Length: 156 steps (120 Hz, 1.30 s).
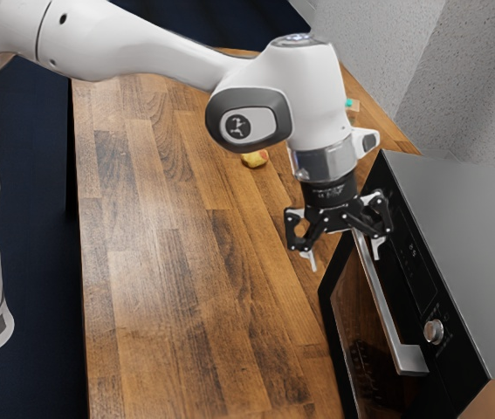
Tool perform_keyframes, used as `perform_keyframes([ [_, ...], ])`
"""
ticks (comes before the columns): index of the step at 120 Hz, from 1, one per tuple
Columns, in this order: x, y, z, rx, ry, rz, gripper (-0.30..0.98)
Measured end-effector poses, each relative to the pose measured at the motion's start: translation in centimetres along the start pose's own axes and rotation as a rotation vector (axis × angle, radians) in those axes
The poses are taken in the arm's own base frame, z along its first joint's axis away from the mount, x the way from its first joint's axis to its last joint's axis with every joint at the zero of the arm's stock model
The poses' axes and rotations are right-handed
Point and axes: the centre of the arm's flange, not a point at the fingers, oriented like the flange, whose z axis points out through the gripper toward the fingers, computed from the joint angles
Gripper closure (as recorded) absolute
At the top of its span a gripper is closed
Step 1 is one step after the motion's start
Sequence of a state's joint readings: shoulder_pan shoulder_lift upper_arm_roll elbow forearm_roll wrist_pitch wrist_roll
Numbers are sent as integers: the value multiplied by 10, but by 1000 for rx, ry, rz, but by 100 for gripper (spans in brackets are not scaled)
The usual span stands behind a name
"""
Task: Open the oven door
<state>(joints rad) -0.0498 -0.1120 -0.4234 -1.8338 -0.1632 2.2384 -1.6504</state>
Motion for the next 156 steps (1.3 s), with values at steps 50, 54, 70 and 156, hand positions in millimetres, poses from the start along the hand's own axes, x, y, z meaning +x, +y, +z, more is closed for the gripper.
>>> perform_keyframes([
  [50, 3, -24, 7, 36, -21, -34, 0],
  [54, 4, -27, 6, 37, -17, -37, 0],
  [70, 4, -46, 0, 41, -13, -53, 0],
  [156, -41, -177, -76, -209, 184, -163, 0],
])
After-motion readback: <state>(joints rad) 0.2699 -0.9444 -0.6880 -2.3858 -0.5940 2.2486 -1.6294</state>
